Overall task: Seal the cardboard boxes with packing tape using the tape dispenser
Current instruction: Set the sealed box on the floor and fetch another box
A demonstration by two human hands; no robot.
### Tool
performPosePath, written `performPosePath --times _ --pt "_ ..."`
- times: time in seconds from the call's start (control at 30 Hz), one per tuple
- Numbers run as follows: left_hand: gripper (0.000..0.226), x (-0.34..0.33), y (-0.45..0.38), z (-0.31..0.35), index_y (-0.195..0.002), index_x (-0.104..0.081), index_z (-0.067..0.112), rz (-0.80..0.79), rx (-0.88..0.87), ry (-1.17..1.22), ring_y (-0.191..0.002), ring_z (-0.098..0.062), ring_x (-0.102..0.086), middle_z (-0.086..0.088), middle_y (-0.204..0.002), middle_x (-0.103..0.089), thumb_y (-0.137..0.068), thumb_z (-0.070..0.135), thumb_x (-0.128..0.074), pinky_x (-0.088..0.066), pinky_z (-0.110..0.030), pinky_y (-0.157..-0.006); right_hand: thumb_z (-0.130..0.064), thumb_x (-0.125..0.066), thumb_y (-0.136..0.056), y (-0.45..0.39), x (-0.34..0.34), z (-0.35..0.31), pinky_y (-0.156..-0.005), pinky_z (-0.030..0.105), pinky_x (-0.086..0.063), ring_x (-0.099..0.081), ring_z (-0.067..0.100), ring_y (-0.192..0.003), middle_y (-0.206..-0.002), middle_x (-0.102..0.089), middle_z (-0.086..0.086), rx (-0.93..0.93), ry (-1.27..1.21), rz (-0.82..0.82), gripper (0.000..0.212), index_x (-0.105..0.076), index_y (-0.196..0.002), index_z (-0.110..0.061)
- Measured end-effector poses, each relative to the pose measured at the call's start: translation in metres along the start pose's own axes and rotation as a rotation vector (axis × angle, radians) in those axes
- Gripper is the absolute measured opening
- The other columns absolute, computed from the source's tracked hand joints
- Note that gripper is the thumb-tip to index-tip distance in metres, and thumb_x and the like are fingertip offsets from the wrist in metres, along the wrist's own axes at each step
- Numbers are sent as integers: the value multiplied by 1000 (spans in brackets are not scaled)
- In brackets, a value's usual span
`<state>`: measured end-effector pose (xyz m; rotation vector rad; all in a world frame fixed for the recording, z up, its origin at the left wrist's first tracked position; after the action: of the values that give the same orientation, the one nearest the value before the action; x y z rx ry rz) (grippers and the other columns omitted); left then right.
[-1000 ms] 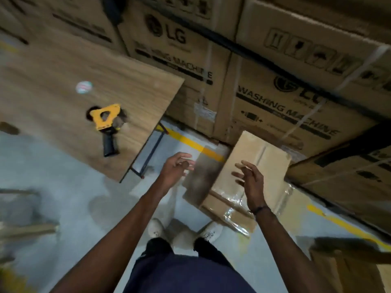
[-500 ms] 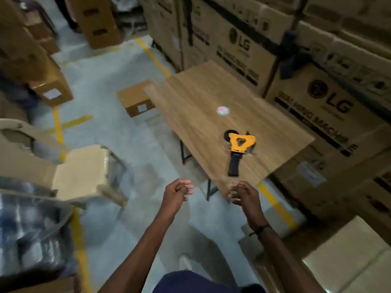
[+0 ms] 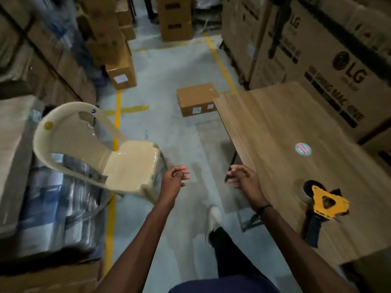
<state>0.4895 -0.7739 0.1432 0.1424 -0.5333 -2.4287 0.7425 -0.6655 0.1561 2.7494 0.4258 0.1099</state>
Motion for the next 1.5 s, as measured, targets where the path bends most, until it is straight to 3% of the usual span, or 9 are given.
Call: performPosePath --times 0.1,0.23,0.53,0.73,0.93,1.13,1.37,1.5 --pt "18 9 -59 25 -108 -68 7 47 -9 6 -72 -8 -69 -2 -91 -76 -101 4 -52 -49 -21 -61 -13 -59 -103 -69 -26 -24 -65 36 -53 -68 19 -72 -96 -77 10 19 10 -32 14 -70 -110 -8" --pt "17 15 -134 65 -108 -68 5 110 -5 25 -72 -10 -69 -2 -88 -75 -99 1 -53 -49 -22 -60 -13 -59 -103 -155 -60 -67 -58 23 -48 -68 17 -70 -93 -77 6 19 56 -91 12 -69 -108 -11" --pt "21 58 -283 134 -112 -69 2 242 24 21 -79 -14 -69 -11 -100 -76 -98 3 -54 -52 -21 -62 -8 -56 -103 -336 -131 -142 -61 25 -49 -68 17 -68 -96 -76 13 -20 160 -206 14 -69 -107 -9" --pt "20 87 -434 169 -112 -69 2 261 42 8 -80 -16 -69 -5 -94 -76 -99 5 -54 -50 -26 -67 -9 -56 -102 -465 -194 -156 -65 30 -50 -70 20 -74 -97 -78 11 -66 193 -205 15 -69 -107 -11" --pt "19 87 -614 243 -112 -67 -1 142 43 -77 -76 -15 -67 -7 -92 -73 -98 2 -55 -47 -25 -64 -11 -56 -101 -596 -241 -183 -71 35 -51 -72 24 -80 -101 -78 12 -100 160 -82 17 -69 -113 -7" --pt "18 58 -777 329 -103 -69 11 -17 5 -266 -74 -10 -69 -4 -95 -76 -96 5 -54 -49 -25 -64 -11 -59 -101 -701 -257 -220 -70 34 -52 -72 27 -81 -102 -77 13 -168 60 76 12 -70 -107 -13" --pt "16 -24 -958 390 -107 -67 9 -194 -65 -539 -75 -12 -71 -3 -96 -75 -98 9 -55 -51 -28 -67 -11 -61 -99 -843 -256 -229 -69 34 -52 -71 27 -78 -101 -77 13 -257 27 225 15 -71 -110 -10" --pt "9 -86 -1061 406 -102 -67 17 -291 -64 -706 -80 -16 -71 -4 -99 -72 -95 13 -63 -53 -32 -76 -10 -58 -101 -930 -251 -230 -64 30 -53 -70 27 -77 -102 -76 16 -293 4 285 13 -70 -101 -14"
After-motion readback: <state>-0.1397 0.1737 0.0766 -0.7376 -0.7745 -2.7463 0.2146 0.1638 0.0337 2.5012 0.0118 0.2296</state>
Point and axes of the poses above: each hand's wrist, its own y-axis away from the middle knuckle, its own x-axis out of the back of the hand, z = x × y, the point moved 6 cm from there along -y, towards the middle knuckle
